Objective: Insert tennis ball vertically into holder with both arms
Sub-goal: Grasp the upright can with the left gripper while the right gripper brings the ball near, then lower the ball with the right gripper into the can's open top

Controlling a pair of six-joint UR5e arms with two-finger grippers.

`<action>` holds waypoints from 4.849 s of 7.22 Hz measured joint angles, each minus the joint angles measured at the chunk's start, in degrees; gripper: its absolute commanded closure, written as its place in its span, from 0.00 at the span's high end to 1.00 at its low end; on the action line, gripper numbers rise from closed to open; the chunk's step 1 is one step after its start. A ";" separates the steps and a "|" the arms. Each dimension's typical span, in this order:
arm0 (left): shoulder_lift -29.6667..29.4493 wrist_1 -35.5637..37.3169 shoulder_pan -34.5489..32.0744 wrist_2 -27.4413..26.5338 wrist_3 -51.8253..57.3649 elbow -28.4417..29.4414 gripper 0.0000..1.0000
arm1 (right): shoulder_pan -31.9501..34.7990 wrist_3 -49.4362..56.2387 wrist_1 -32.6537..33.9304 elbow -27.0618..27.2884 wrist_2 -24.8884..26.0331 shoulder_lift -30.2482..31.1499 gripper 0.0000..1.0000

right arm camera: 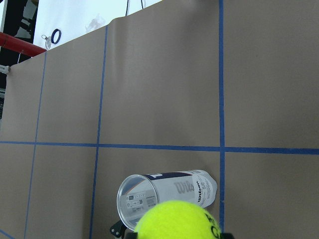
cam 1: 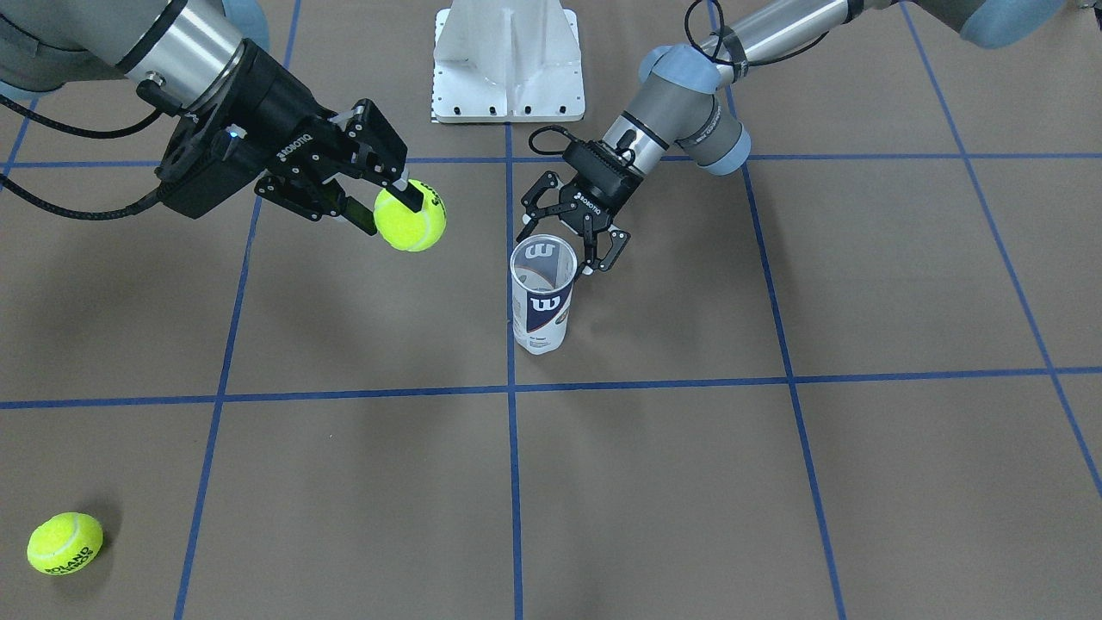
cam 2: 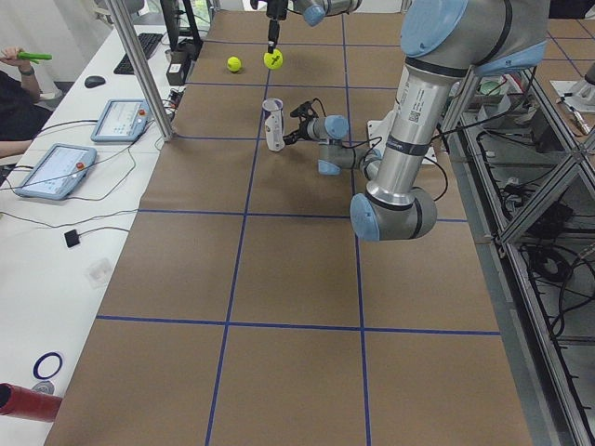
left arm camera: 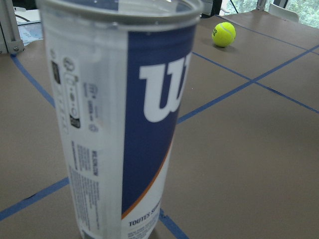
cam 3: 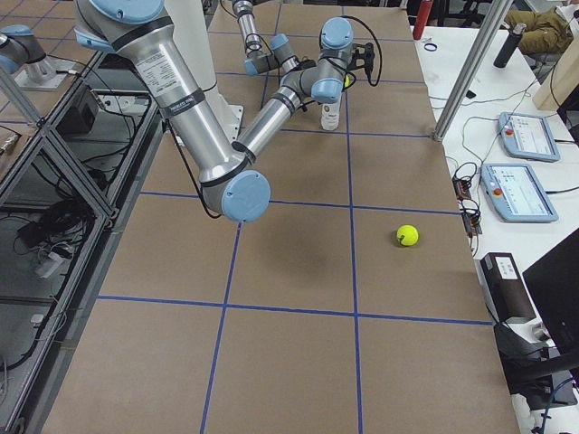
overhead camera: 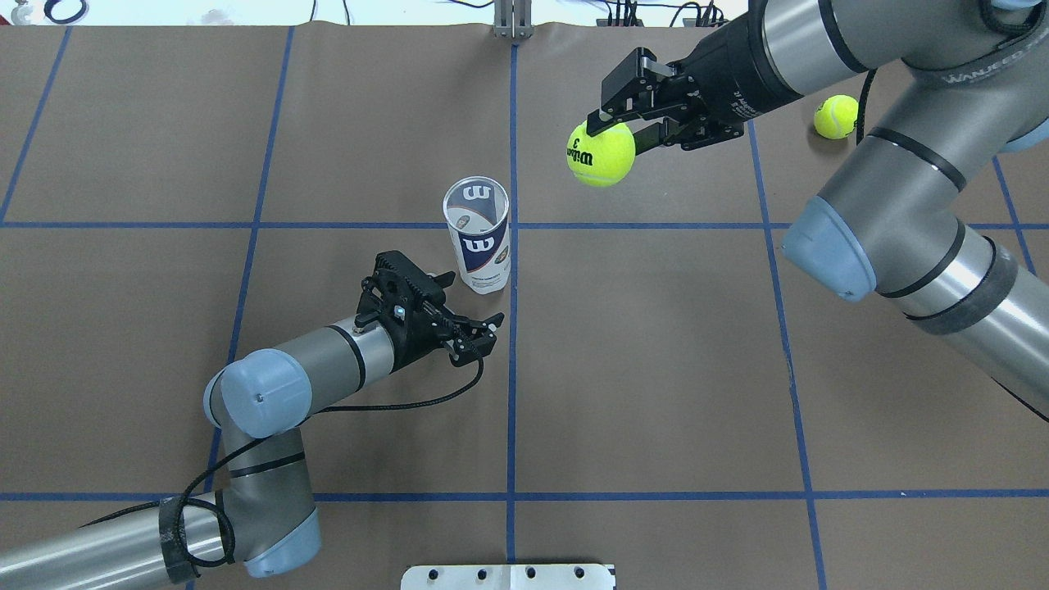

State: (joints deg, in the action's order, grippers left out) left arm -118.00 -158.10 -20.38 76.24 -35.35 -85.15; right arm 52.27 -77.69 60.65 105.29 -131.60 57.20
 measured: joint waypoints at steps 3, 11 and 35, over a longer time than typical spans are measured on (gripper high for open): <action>-0.28 0.09 -1.10 -1.73 0.34 0.83 0.99 | -0.87 -0.02 -0.04 0.01 1.28 -0.19 0.00; -5.30 0.00 -2.11 -3.03 0.25 6.80 0.98 | -2.11 -0.09 -0.78 -0.05 2.96 -0.65 0.00; -8.57 -0.28 -3.73 -3.03 0.45 10.79 0.72 | -9.67 -2.29 -0.45 -9.57 16.73 -9.86 0.00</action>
State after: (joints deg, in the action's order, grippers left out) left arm -126.57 -158.38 -24.11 73.21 -34.89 -74.35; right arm 42.60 -79.99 60.20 95.71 -114.88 47.34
